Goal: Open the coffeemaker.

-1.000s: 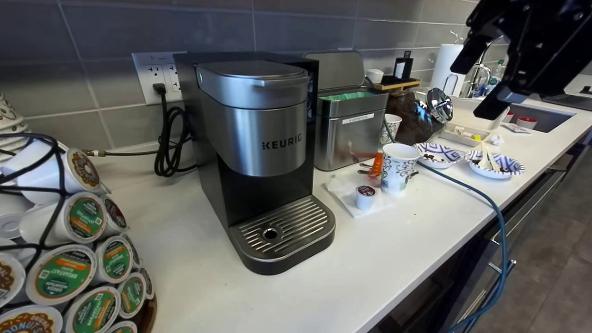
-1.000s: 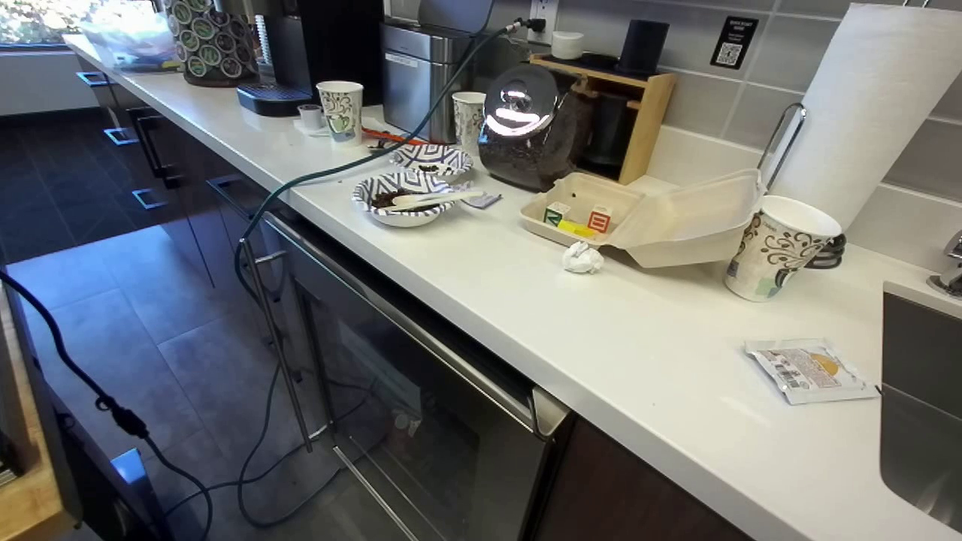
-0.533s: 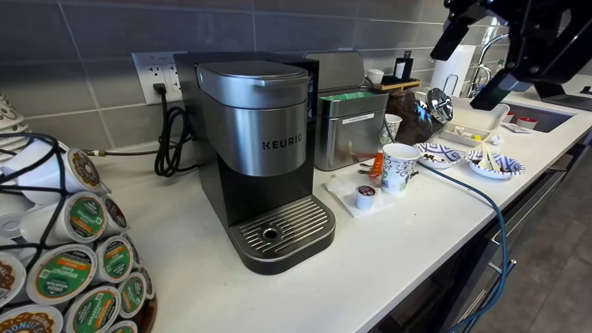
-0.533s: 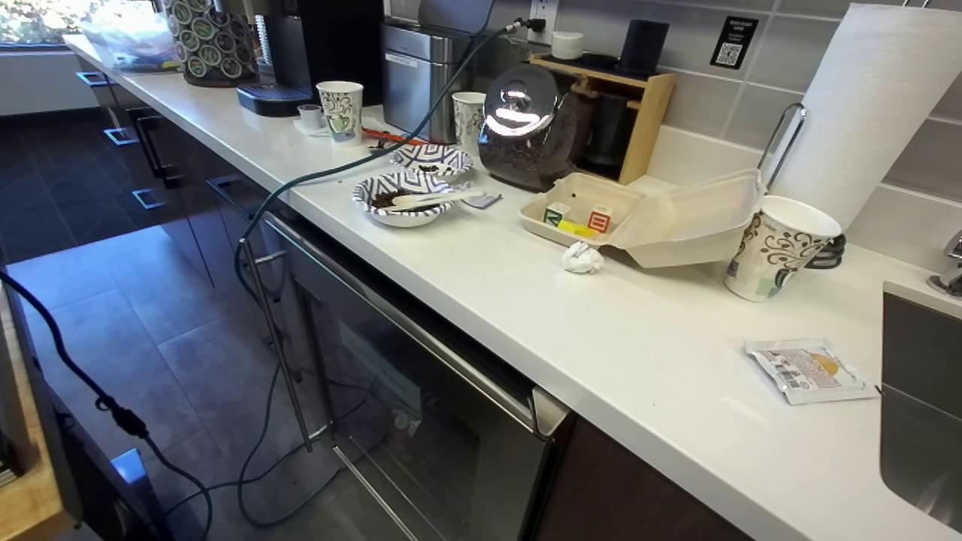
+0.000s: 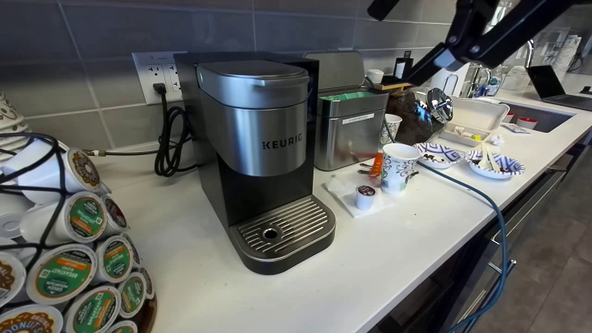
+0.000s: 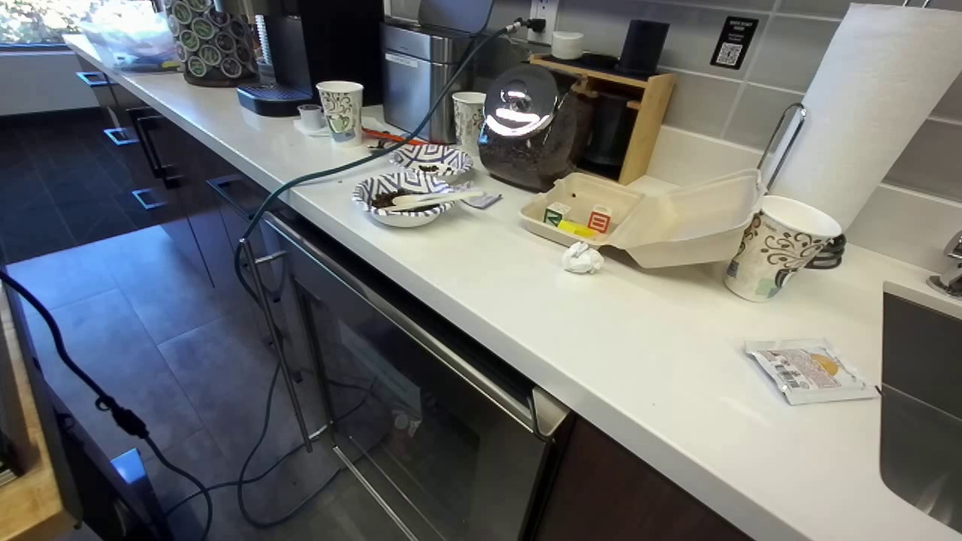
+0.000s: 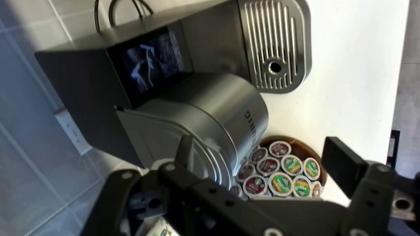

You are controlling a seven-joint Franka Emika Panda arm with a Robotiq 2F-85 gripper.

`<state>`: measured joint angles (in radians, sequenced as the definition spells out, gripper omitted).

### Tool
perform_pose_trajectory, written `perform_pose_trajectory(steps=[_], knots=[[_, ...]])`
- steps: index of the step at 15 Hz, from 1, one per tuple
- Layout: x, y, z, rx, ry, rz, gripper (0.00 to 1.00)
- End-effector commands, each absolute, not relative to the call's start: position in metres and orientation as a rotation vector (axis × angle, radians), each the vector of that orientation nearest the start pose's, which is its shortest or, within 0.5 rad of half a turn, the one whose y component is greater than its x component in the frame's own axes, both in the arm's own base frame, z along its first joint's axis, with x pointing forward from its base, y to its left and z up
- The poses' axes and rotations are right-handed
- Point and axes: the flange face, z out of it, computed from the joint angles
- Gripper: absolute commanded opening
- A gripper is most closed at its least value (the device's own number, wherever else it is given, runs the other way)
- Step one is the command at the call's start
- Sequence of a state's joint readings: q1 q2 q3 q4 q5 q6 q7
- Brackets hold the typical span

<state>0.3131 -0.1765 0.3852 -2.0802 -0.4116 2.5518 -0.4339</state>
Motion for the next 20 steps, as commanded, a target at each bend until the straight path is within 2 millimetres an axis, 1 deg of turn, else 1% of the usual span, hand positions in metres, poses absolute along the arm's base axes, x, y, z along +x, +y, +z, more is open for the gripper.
perform_pose_trajectory(steps=[1,4,5,6,8,9,12,15,17,20], knots=[[0.409,0.376,0.559,-2.207,-2.266,-1.305,1.00],[0.409,0.378,0.550,-1.967,-2.335,-1.468,1.00],[0.410,0.380,0.560,-2.083,-2.288,-1.417,1.00],[0.411,0.379,0.557,-2.062,-2.294,-1.428,1.00],[0.412,0.379,0.557,-2.065,-2.290,-1.430,1.00],[0.416,0.380,0.557,-2.040,-2.333,-1.453,1.00],[0.424,0.385,0.543,-1.916,-2.526,-1.459,1.00],[0.427,0.390,0.536,-1.824,-2.618,-1.498,1.00],[0.433,0.392,0.538,-1.729,-2.711,-1.563,1.00],[0.450,0.386,0.544,-1.641,-2.831,-1.632,1.00]])
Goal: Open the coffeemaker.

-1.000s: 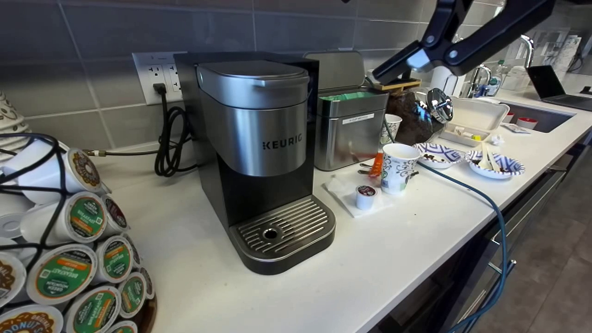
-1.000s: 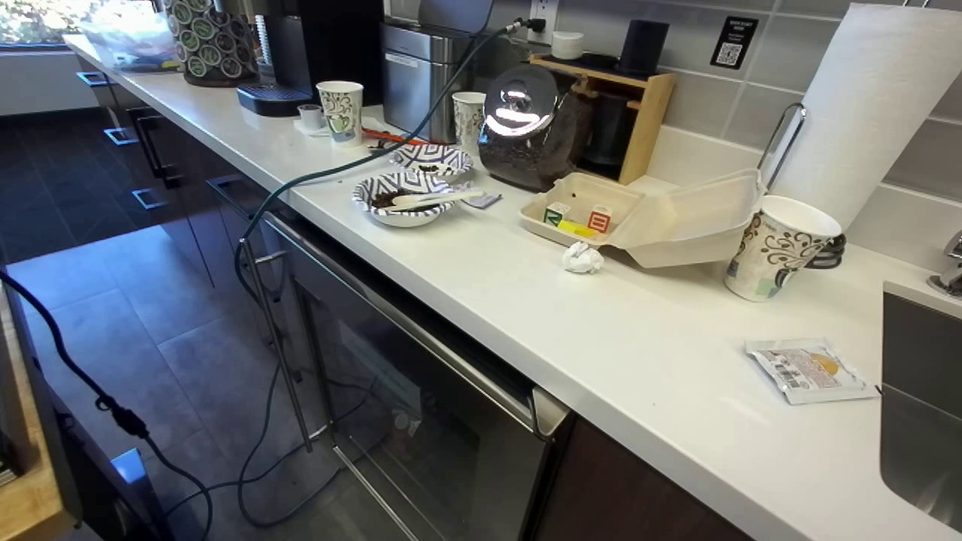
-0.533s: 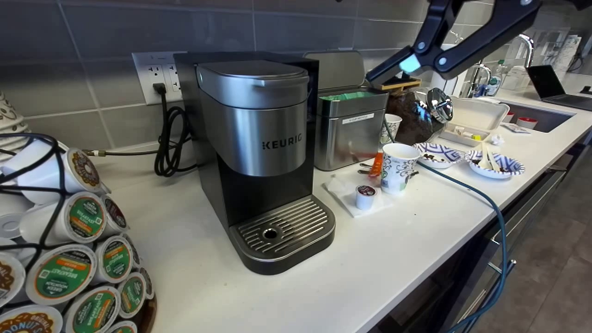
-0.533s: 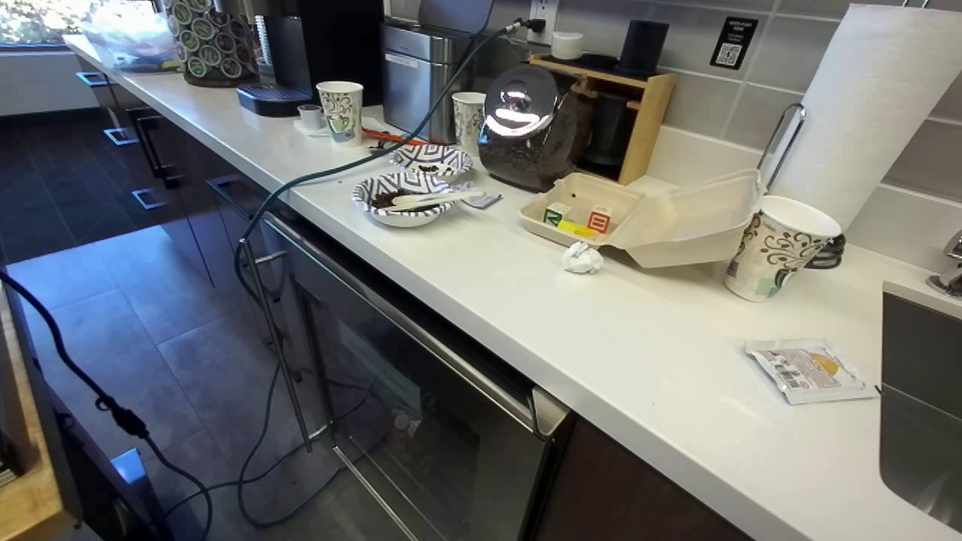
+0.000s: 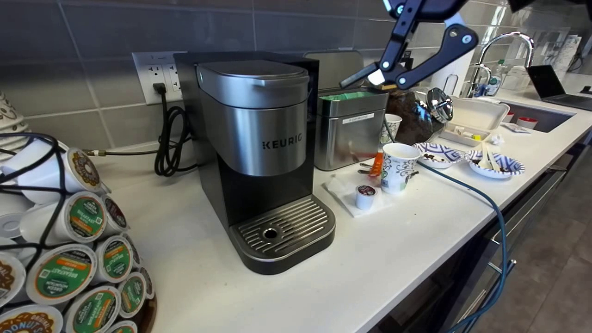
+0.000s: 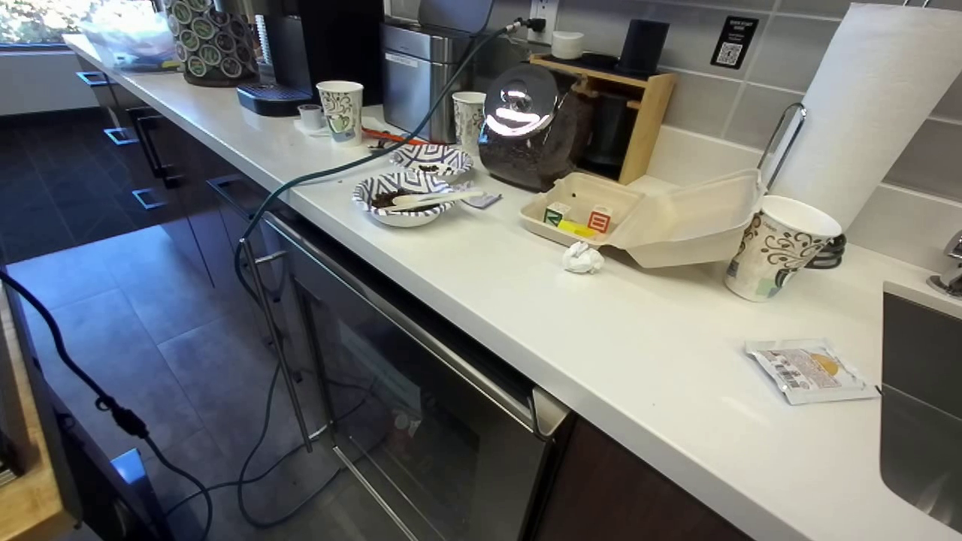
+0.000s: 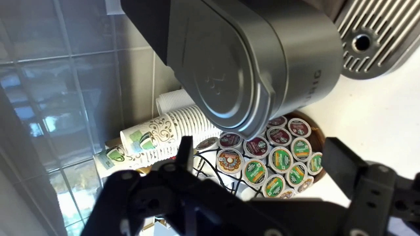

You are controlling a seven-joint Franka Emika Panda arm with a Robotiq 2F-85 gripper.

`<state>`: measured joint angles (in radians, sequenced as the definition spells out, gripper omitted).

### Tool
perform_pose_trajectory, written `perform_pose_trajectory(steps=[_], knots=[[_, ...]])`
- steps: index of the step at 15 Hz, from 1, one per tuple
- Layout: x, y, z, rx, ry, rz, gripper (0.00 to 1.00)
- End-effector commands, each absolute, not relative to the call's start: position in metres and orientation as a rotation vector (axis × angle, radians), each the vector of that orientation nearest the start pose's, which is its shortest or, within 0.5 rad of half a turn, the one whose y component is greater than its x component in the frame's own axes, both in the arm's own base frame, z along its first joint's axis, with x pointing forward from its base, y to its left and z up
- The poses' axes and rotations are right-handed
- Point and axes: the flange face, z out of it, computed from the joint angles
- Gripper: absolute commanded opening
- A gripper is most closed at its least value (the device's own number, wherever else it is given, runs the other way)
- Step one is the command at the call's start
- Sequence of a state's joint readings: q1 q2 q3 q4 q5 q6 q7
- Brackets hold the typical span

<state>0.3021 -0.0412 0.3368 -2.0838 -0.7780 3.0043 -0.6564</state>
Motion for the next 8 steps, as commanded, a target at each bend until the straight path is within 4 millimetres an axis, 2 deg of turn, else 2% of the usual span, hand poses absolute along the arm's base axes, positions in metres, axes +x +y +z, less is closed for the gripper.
perform_pose_trajectory(steps=[1,8], knots=[[0.455,0.386,0.544,1.164,2.026,1.172,1.00],[0.472,0.397,0.525,1.166,2.014,1.179,1.00]])
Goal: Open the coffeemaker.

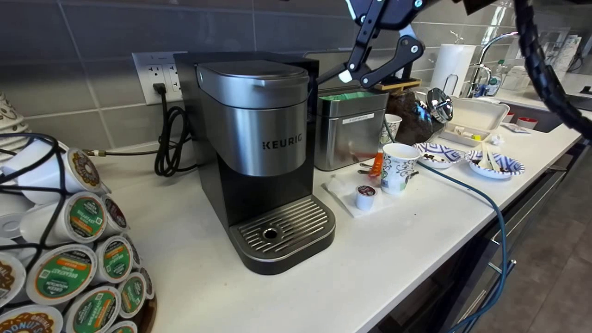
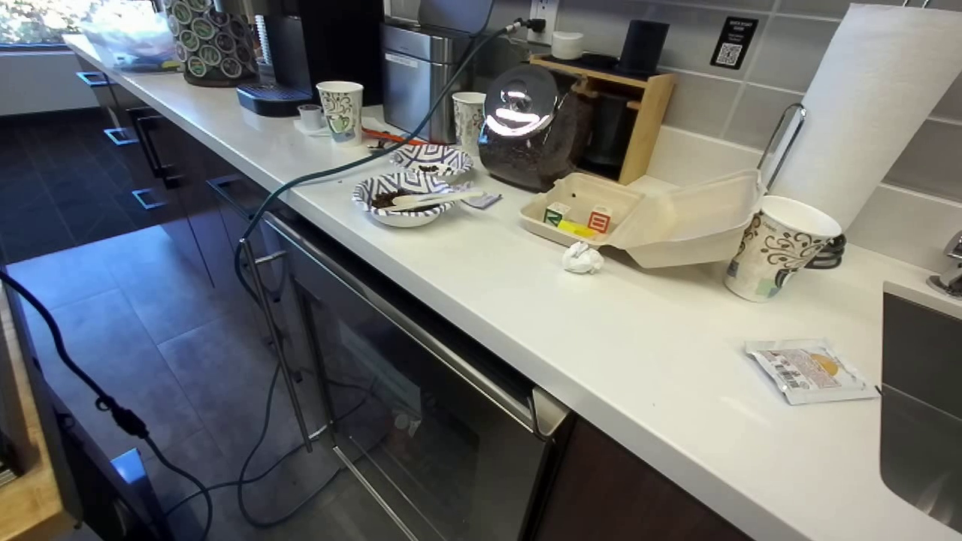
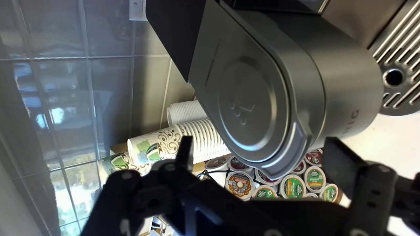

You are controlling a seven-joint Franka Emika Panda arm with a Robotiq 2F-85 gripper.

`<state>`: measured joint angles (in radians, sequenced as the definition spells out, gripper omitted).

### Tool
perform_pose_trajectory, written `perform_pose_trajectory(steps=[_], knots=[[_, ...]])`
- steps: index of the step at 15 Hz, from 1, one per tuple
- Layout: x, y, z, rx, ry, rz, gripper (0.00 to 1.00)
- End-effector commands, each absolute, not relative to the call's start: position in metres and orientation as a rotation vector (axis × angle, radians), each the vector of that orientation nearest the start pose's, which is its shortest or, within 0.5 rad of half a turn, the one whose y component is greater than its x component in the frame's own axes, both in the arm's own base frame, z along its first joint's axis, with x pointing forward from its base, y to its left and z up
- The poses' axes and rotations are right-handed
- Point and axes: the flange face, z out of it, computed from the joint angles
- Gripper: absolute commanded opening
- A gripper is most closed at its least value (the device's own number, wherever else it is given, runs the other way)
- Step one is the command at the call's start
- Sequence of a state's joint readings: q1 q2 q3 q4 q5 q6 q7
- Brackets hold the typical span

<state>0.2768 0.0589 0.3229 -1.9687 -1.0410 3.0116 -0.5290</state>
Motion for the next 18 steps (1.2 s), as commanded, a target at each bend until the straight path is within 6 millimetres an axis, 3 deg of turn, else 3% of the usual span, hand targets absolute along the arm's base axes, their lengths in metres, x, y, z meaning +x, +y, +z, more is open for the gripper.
perform_pose_trajectory(steps=[1,11,18], knots=[[0.474,0.397,0.524,1.169,2.007,1.181,1.00],[0.484,0.405,0.532,1.129,1.894,1.243,1.00],[0.494,0.410,0.582,1.032,1.722,1.316,1.00]])
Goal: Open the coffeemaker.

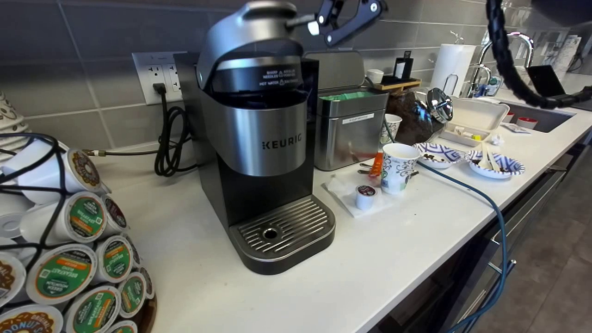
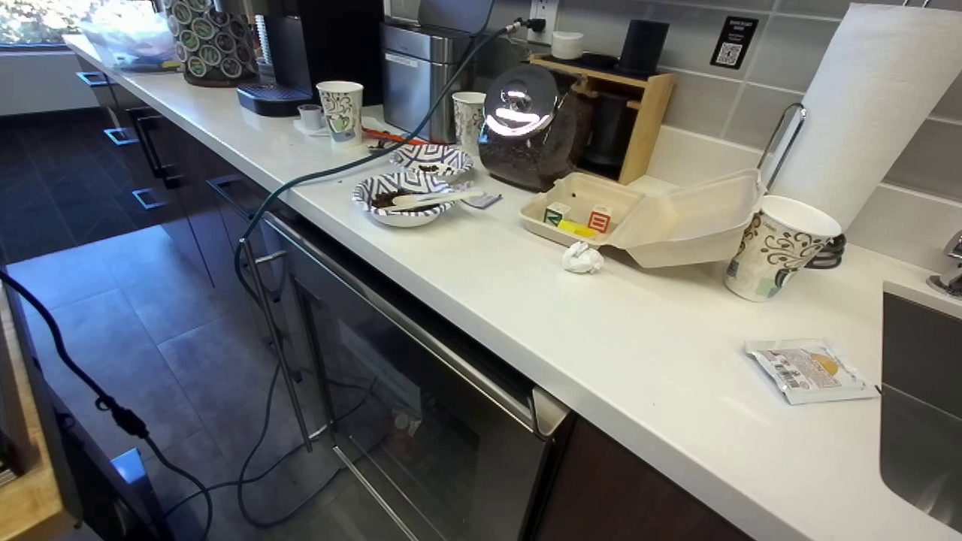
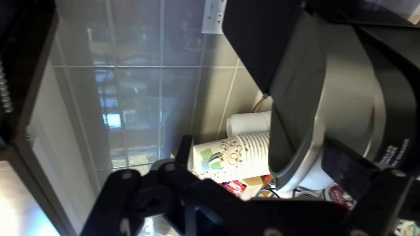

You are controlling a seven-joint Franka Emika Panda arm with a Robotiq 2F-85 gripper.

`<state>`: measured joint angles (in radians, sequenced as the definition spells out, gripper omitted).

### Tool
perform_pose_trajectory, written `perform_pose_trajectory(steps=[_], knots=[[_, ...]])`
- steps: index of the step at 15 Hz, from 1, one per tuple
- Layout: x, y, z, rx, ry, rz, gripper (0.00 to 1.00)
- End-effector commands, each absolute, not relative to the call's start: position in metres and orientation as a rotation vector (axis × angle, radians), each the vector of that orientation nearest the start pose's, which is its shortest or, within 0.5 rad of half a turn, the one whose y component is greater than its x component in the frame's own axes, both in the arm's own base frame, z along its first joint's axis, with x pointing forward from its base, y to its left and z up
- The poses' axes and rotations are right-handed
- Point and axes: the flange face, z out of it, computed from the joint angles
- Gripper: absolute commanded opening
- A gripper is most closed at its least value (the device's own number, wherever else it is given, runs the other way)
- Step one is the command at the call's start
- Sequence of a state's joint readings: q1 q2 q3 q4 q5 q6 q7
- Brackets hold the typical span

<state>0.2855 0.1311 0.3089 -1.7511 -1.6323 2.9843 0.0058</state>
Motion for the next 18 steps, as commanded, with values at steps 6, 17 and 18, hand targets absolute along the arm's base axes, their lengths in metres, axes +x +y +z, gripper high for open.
perform_pose_trajectory(steps=[6,17,18], knots=[[0.521,0.431,0.579,0.995,1.634,1.299,1.00],[0.421,0.378,0.585,1.425,1.694,1.391,1.00],[0.417,0.370,0.581,1.476,1.681,1.349,1.00]])
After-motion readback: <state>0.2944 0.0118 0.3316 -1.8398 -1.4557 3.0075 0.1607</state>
